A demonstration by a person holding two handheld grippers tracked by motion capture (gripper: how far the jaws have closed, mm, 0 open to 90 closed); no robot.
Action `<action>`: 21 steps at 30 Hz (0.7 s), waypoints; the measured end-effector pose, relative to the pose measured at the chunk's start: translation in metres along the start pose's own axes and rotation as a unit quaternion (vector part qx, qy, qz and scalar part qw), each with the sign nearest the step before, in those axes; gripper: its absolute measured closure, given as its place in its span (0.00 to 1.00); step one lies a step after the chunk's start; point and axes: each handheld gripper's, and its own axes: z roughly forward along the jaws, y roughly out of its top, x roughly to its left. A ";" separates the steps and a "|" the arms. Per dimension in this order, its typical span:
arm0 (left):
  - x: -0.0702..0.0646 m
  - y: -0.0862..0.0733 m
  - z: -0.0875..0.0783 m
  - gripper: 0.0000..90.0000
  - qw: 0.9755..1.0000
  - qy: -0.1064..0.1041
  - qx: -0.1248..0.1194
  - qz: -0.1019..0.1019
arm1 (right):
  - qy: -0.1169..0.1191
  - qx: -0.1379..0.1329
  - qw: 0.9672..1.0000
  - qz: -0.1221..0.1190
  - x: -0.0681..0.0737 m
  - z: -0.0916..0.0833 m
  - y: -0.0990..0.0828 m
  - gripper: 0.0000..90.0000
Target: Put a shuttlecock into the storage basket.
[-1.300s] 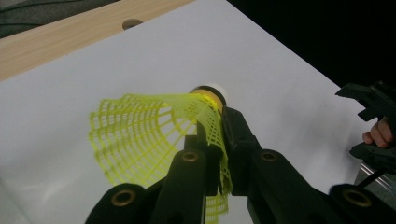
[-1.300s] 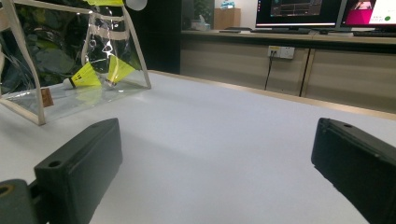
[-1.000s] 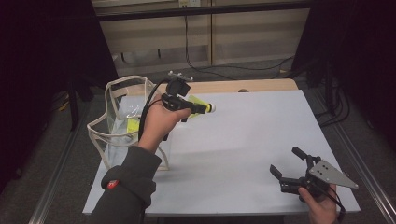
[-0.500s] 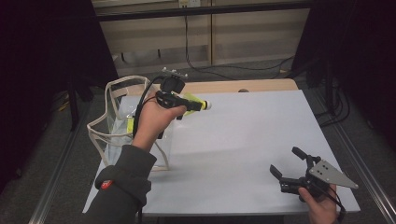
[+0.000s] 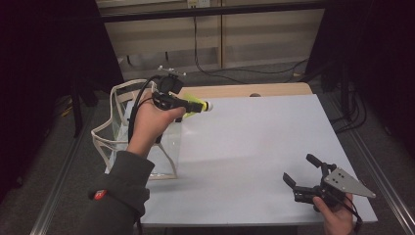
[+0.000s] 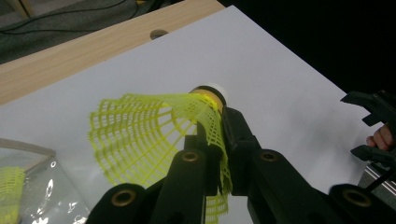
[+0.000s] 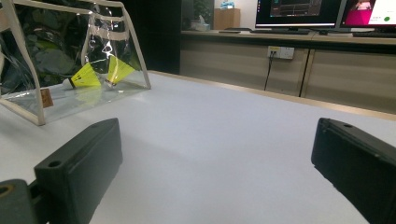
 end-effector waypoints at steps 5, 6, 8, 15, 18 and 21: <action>0.003 -0.001 -0.004 0.97 1.000 0.004 0.002 0.000 | 0.000 0.001 1.000 -0.002 0.000 0.000 0.000 0.02; 0.004 -0.001 -0.005 0.97 1.000 0.004 0.003 0.001 | 0.000 0.000 1.000 -0.002 0.000 0.000 0.000 0.02; 0.005 -0.001 -0.007 0.97 1.000 0.006 0.003 0.001 | 0.000 0.001 1.000 -0.001 0.000 0.000 0.000 0.02; 0.007 -0.001 -0.014 0.97 1.000 0.012 -0.002 -0.001 | 0.001 0.001 1.000 -0.002 0.000 0.000 0.000 0.02; 0.009 -0.001 -0.018 0.97 1.000 0.014 -0.002 -0.002 | -0.001 0.001 1.000 -0.001 0.000 0.000 0.000 0.02; 0.010 -0.001 -0.021 0.97 1.000 0.017 -0.003 -0.002 | 0.000 0.001 1.000 -0.001 0.000 0.000 0.000 0.02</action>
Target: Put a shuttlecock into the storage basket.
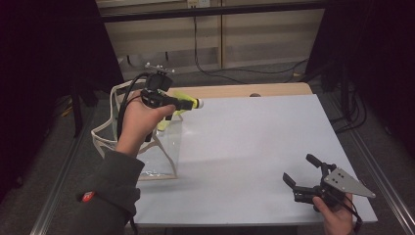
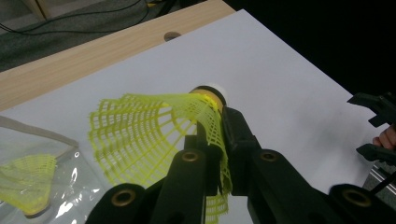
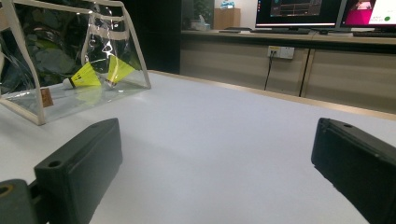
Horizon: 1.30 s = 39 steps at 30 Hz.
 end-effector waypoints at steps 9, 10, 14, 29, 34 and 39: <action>0.007 -0.002 -0.008 0.97 1.000 0.009 -0.002 -0.004 | 0.000 0.001 1.000 -0.001 0.000 0.000 0.000 0.02; 0.007 -0.003 -0.009 0.97 1.000 0.008 -0.004 -0.006 | 0.001 0.001 1.000 -0.001 0.000 0.000 0.000 0.02; 0.009 -0.004 -0.012 0.97 1.000 0.013 -0.005 -0.007 | 0.000 0.001 1.000 -0.001 0.000 0.000 0.000 0.02; 0.018 -0.008 -0.022 0.97 1.000 0.021 -0.006 -0.012 | 0.000 0.001 1.000 0.000 0.000 0.001 0.000 0.02; 0.019 -0.008 -0.026 0.97 1.000 0.023 -0.009 -0.015 | 0.000 0.000 1.000 0.001 0.000 0.001 0.000 0.02; 0.022 -0.010 -0.029 0.97 1.000 0.027 -0.007 -0.014 | 0.000 0.001 1.000 -0.001 0.001 0.001 0.000 0.02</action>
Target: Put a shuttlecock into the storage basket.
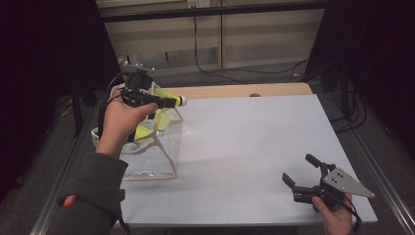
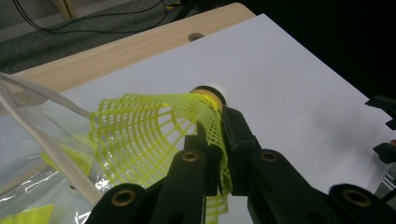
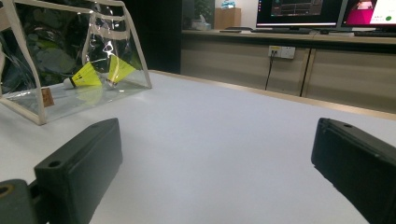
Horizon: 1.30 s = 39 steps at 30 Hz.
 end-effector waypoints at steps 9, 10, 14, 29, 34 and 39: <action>0.005 -0.001 -0.006 0.97 1.000 0.005 -0.004 -0.006 | 0.000 -0.001 1.000 0.002 -0.001 0.000 0.000 0.02; 0.005 -0.001 -0.006 0.97 1.000 0.005 -0.005 -0.008 | -0.001 -0.001 1.000 0.002 -0.001 0.000 0.000 0.02; 0.006 -0.001 -0.009 0.97 1.000 0.009 -0.008 -0.010 | 0.000 -0.001 1.000 0.002 -0.001 0.000 0.000 0.02; 0.012 -0.003 -0.018 0.97 1.000 0.017 -0.010 -0.013 | 0.000 0.000 1.000 0.002 0.000 0.000 0.000 0.02; 0.014 -0.004 -0.023 0.97 1.000 0.021 -0.011 -0.013 | 0.000 0.000 1.000 0.003 -0.001 0.000 0.000 0.02; 0.017 -0.004 -0.029 0.97 0.999 0.025 -0.014 -0.016 | -0.001 0.000 1.000 0.002 0.000 0.000 0.000 0.02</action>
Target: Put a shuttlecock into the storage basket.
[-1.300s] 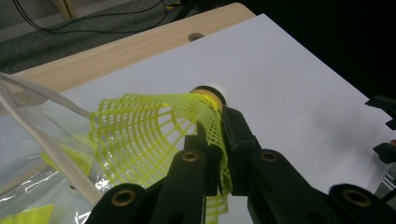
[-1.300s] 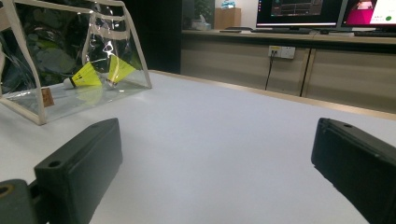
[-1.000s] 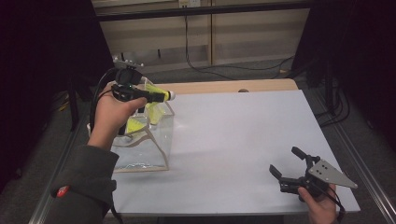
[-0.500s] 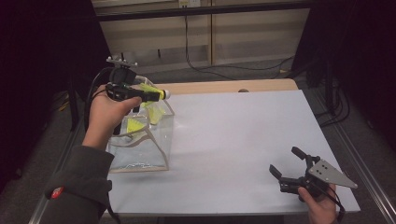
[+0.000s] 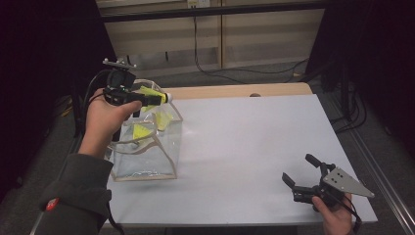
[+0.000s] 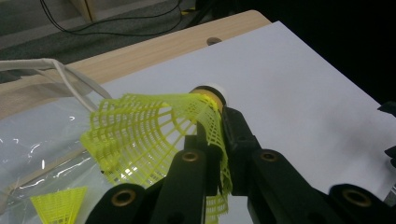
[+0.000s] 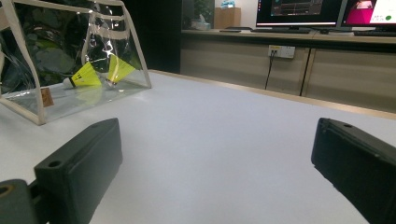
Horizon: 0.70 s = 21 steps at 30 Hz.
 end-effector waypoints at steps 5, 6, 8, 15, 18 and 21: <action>0.003 -0.001 -0.005 0.97 1.000 0.005 -0.002 0.000 | 0.000 0.001 1.000 0.000 0.000 0.000 0.000 0.02; 0.003 -0.001 -0.005 0.97 1.000 0.005 -0.002 -0.001 | 0.000 0.000 1.000 0.000 0.000 0.000 0.000 0.02; 0.004 -0.001 -0.007 0.97 1.000 0.008 -0.004 -0.001 | 0.001 0.001 1.000 0.000 0.000 0.000 0.000 0.02; 0.009 -0.003 -0.013 0.97 1.000 0.014 -0.004 -0.003 | 0.001 0.001 1.000 0.000 0.000 0.000 0.000 0.02; 0.011 -0.005 -0.015 0.97 1.000 0.016 -0.005 -0.006 | 0.001 0.000 1.000 0.000 0.000 0.000 0.000 0.02; 0.014 -0.007 -0.017 0.97 1.000 0.019 -0.007 -0.007 | 0.000 0.001 1.000 0.000 0.000 0.000 0.000 0.02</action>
